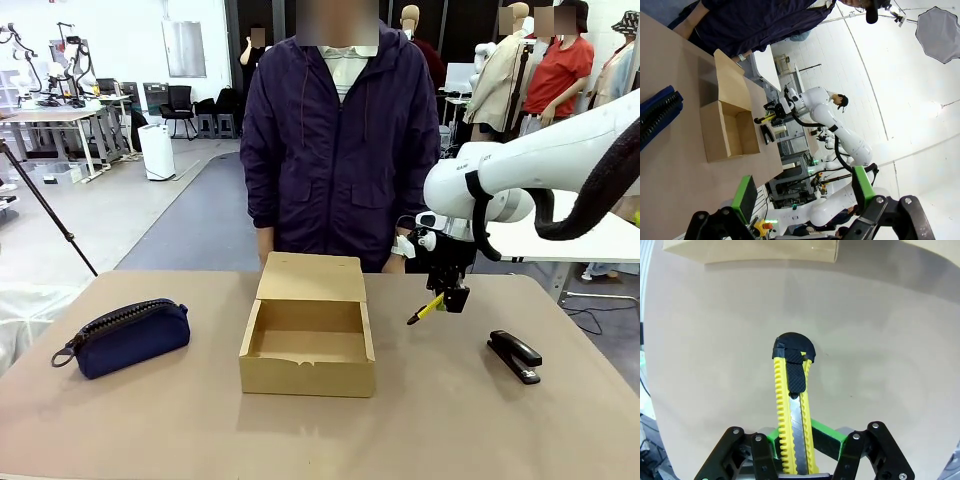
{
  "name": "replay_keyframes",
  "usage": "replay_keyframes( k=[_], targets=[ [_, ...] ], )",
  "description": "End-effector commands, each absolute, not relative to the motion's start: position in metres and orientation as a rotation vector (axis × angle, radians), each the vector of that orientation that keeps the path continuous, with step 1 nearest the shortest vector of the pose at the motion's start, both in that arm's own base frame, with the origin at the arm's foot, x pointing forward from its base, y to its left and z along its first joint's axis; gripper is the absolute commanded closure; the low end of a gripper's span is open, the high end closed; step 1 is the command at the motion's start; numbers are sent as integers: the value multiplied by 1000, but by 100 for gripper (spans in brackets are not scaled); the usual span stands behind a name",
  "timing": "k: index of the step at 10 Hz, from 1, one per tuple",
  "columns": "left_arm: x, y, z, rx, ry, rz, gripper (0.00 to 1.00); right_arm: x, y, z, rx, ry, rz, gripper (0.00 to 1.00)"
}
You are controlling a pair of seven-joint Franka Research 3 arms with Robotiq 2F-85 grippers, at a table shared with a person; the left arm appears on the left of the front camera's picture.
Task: Pack the items into the box.
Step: Pick up the item specified by the human and place it in the Mailer Box.
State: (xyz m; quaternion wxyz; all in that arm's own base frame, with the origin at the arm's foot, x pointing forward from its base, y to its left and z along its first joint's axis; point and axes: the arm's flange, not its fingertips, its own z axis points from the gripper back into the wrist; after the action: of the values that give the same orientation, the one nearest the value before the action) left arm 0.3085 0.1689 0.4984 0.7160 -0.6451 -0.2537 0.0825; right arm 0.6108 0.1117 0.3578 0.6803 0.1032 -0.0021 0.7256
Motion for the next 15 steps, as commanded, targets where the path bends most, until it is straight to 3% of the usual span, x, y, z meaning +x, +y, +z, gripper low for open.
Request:
replay_keyframes(
  k=[1,4,6,10,15],
  targets=[
    [309,170,501,-1448,-579,169,0,605,108,373,340,-61,1621,100],
    [309,170,501,-1448,-579,169,0,568,117,413,432,-86,1527,100],
    [309,170,501,-1448,-579,169,0,541,143,434,390,-86,1496,100],
    [309,170,501,-1448,-579,169,0,520,239,429,397,-136,1540,100],
    [309,170,501,-1448,-579,169,0,548,333,411,387,-230,1501,100]
  ],
)
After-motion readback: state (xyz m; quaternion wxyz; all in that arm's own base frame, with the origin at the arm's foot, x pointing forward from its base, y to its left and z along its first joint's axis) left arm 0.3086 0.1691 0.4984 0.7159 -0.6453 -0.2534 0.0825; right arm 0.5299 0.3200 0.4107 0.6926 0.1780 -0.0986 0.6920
